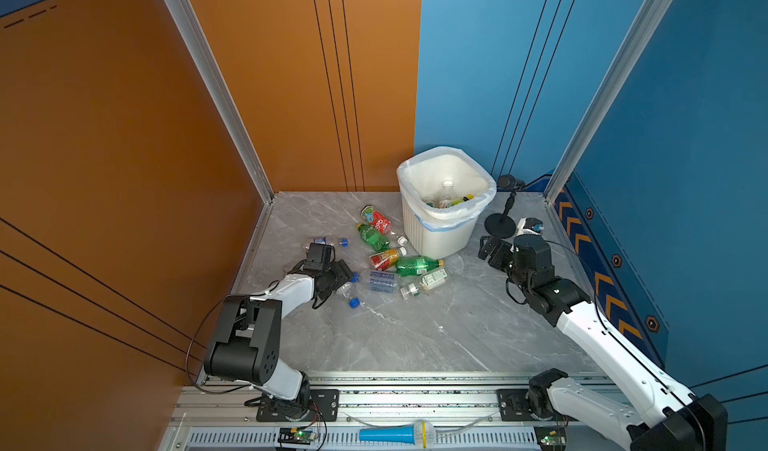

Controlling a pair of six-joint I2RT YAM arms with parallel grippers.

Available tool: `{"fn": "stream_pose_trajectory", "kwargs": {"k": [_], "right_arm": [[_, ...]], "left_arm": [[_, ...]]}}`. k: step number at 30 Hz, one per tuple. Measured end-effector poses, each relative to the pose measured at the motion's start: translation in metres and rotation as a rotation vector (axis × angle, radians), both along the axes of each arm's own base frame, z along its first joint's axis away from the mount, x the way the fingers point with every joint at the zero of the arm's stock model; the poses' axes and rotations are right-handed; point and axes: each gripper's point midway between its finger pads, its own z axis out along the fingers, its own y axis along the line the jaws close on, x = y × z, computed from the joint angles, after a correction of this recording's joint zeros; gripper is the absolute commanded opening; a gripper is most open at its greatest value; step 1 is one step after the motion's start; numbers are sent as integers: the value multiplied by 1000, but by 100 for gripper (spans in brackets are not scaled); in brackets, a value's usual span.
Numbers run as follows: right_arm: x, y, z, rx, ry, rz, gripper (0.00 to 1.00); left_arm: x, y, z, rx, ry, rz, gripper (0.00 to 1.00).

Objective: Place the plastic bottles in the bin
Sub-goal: 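Withdraw the right gripper beside the bin while the left gripper grasps a clear bottle, then lift the clear bottle with the left gripper and carry it over the bin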

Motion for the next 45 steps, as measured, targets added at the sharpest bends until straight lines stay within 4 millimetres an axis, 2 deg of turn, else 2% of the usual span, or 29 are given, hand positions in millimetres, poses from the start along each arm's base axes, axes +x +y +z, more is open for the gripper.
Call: {"fn": "stream_pose_trajectory", "kwargs": {"k": [4,9,12,23,28,32,38,41,45], "right_arm": [[0,-2,-1,0,1,-4,100],[0,-4,-6,-4,12,-11,100],[-1,-6,-9,-4,17,-16,100],[-2,-9,-17,-5,32,-25,100],[-2,-11,-19,-3,34,-33,100],[-2,-11,-19,-2,33,-33,100],[-5,-13,-14,16,17,-41,100],[-8,-14,-12,23,9,-43,100],[-10,-16,-8,30,-7,-45,100]], "left_arm": [[1,-3,-1,-12,-2,-6,67],[0,-5,1,-21,-2,-13,66],[-1,-6,14,-28,-26,-15,65],[-1,-8,125,-62,-314,-34,57],[1,-18,170,-68,-414,-76,50],[4,-30,204,-76,-492,-119,49],[15,-61,266,-99,-635,-215,49],[29,-85,308,-122,-740,-276,49],[55,-127,363,-155,-863,-375,49]]}}
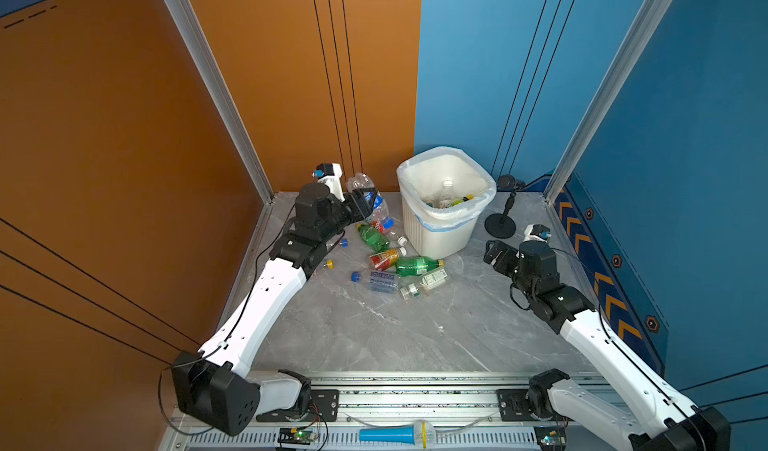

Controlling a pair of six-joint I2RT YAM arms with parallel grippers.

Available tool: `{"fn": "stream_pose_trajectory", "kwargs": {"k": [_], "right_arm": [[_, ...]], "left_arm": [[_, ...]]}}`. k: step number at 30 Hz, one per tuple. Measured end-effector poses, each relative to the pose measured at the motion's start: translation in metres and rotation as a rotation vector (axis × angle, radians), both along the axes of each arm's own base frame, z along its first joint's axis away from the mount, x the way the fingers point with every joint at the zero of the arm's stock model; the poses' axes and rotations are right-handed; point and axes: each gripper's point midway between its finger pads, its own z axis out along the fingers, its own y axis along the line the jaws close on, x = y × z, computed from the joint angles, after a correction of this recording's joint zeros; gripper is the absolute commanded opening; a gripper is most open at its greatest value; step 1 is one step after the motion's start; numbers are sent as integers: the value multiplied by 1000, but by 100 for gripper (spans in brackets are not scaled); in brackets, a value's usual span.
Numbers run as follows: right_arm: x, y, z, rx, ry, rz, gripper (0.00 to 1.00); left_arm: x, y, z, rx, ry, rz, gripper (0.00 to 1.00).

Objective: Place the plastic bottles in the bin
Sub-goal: 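Lift the clear bottle with the left gripper and carry it over the bin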

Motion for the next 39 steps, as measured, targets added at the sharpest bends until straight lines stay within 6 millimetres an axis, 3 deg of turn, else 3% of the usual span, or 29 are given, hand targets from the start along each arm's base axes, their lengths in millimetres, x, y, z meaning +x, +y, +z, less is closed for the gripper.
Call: {"fn": "stream_pose_trajectory", "kwargs": {"k": [4,8,13,20,22,25,26,33,39], "right_arm": [[-5,-3,3,10,-17,-6,100],[-8,-5,4,19,-25,-12,100],[-8,-10,2,24,-23,-29,99],[-8,-16,-2,22,-15,-47,100],[-8,-17,-2,22,-14,-50,100],[-8,-17,-2,27,-14,-52,100],[-8,-17,-2,27,-14,-52,100],[-8,-18,-3,32,-11,-52,100],[-6,-13,-9,52,11,-39,100]], "left_arm": [[23,-41,42,-10,-107,-77,49],[47,-75,61,-10,-171,-125,48],[83,-104,49,11,-172,-147,47],[124,-125,11,82,-115,-155,47],[129,-127,5,98,-99,-155,57],[131,-128,-1,124,-81,-156,94],[131,-127,-2,131,-76,-156,99],[121,-117,-7,160,-51,-146,97],[74,-83,5,160,-75,-112,98]]}}
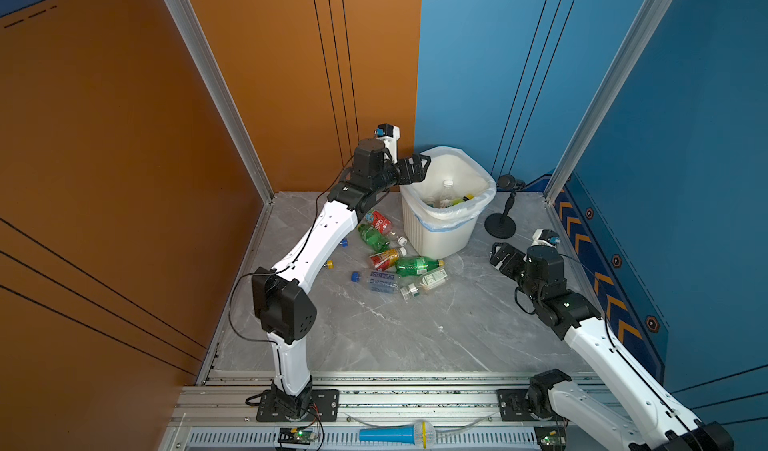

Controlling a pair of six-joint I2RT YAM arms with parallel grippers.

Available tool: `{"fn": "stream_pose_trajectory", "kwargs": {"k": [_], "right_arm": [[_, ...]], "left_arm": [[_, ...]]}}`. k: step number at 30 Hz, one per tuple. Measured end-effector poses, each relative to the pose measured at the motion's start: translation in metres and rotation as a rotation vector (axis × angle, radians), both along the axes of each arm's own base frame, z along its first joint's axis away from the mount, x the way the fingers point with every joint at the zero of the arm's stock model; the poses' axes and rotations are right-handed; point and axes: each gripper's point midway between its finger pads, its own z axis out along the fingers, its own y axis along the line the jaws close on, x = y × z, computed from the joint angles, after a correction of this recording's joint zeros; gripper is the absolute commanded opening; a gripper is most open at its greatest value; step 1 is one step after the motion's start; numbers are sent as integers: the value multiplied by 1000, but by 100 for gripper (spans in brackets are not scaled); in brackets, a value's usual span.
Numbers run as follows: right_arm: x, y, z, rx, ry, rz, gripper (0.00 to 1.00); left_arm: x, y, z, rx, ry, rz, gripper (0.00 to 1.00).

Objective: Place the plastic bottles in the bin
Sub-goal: 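Lift the clear bottle with the left gripper and carry it over the bin, then release the bottle into the bin with the left gripper while the right gripper reaches out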

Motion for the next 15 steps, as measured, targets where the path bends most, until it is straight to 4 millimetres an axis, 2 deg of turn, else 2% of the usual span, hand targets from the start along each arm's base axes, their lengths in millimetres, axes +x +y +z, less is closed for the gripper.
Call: {"fn": "stream_pose_trajectory", "kwargs": {"k": [2,4,7,9,13,15], "right_arm": [[1,1,-2,8,8,-2,100],[1,3,-5,19,19,0,100],[3,8,-11,34,39,7,100],[3,13,-16,46,56,16,100],[3,30,-31,72,103,40,99],[2,42,-39,87,126,57,100]], "left_arm": [[-21,16,4,-9,-26,24,98],[-41,33,-2,-11,-35,50,98],[-69,56,-32,5,-10,97,98],[-87,70,-69,25,44,132,98],[-127,105,-173,96,230,214,98],[-145,121,-211,120,310,253,98]]}}
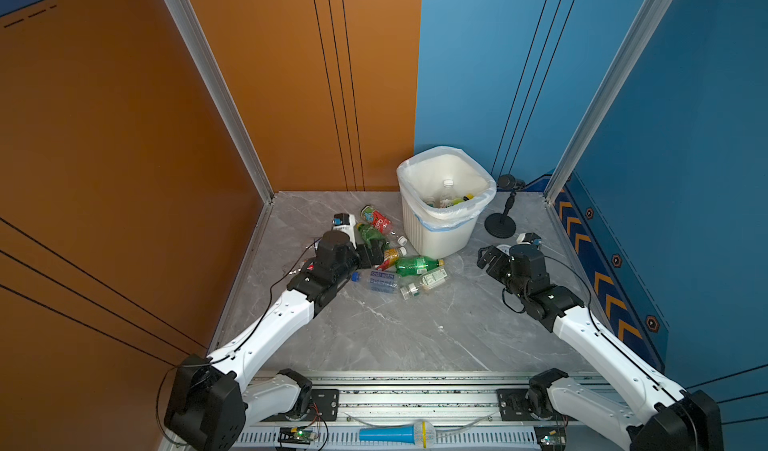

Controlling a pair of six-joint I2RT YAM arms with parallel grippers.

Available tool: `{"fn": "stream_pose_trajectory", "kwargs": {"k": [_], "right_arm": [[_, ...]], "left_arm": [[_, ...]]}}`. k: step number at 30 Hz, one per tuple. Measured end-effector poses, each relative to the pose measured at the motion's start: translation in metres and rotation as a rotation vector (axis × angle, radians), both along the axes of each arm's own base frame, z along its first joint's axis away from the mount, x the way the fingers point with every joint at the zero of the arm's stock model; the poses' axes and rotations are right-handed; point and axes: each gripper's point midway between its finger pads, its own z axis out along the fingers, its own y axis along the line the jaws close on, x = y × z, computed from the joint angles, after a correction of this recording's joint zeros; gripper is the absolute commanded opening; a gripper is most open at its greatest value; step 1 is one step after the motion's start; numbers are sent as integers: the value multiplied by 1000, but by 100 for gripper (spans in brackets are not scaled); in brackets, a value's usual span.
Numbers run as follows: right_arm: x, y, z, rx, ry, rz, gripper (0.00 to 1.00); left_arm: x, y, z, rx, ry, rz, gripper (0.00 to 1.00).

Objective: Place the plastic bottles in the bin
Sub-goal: 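Release the bottle into the bin with the left gripper while the right gripper reaches out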

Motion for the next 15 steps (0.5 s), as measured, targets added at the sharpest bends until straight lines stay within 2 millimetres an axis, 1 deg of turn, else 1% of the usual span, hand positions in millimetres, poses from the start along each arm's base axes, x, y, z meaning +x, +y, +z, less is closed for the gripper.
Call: {"fn": "stream_pose_trajectory", "kwargs": {"k": [1,2,3,5,8,10,12,15], "right_arm": [[0,7,-4,7,12,11,100],[0,14,-8,15,23,22,100],[0,20,-13,22,34,30,100],[-1,35,-24,33,66,47,100],[-5,55,-42,45,114,66,100],[-9,65,-52,45,142,67,100],[-12,73,-60,44,161,66,100],[-15,84,-69,45,181,56,100]], "left_arm": [[-10,9,-15,10,33,22,98],[-17,15,-22,13,49,38,98],[-21,20,-25,14,54,53,98],[-26,26,-19,5,37,74,98],[-27,33,-5,-17,-2,99,98],[-27,36,-3,-23,-9,114,98],[-26,41,-6,-24,-4,130,98],[-27,49,-15,-20,17,155,98]]}}
